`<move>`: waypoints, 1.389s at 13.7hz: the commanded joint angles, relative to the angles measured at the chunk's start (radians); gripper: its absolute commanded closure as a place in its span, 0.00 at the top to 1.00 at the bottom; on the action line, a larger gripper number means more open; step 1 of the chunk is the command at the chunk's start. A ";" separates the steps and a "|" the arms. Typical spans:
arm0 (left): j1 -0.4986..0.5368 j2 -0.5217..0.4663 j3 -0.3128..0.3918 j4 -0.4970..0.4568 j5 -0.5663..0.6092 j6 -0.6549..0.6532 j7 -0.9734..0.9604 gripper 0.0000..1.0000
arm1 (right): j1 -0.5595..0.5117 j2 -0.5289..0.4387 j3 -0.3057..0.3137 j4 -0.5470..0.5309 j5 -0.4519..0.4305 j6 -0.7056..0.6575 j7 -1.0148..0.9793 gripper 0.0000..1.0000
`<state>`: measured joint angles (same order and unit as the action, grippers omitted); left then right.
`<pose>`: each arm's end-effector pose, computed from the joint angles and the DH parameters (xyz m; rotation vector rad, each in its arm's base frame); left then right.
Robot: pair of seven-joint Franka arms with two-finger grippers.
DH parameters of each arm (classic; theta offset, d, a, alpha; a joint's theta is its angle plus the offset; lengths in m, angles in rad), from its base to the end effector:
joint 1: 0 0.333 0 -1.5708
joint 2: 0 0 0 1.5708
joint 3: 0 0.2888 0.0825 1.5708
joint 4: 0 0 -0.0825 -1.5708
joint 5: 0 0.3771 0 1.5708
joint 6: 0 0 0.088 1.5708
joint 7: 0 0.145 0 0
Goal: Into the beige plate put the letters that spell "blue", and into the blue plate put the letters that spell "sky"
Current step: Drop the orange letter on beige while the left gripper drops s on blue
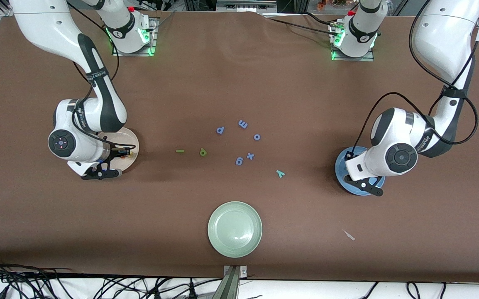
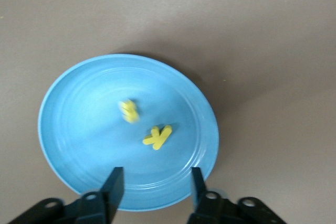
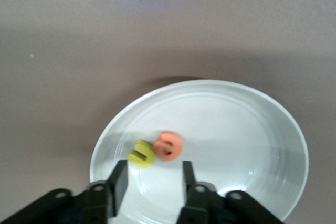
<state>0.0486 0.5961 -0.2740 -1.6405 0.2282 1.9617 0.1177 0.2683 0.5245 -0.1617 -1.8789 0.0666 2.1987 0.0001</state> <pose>0.6177 -0.1089 0.2052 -2.9931 0.6551 0.3768 0.5850 0.0658 0.1620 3.0817 0.1162 -0.3011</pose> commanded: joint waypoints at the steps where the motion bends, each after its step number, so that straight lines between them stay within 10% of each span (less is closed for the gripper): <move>1: -0.018 -0.001 -0.011 0.024 -0.096 -0.004 0.014 1.00 | 0.015 -0.041 0.008 -0.008 0.012 -0.010 0.139 1.00; 6: -0.131 0.071 -0.011 0.154 -0.269 0.055 -0.033 1.00 | 0.022 -0.029 0.126 0.055 0.012 -0.036 0.537 1.00; 11: -0.285 0.151 0.062 0.241 -0.135 0.077 -0.502 1.00 | 0.089 0.018 0.166 0.113 0.012 -0.037 0.842 1.00; 19: -0.268 0.203 0.064 0.245 -0.170 0.160 -0.668 1.00 | 0.166 0.029 0.171 0.144 0.012 -0.037 0.894 1.00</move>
<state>-0.1794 0.7654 -0.2103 -1.4294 0.0665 2.1216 -0.4355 0.4240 0.5444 0.0098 -1.7598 0.0710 2.1801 0.8707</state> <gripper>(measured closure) 0.000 0.000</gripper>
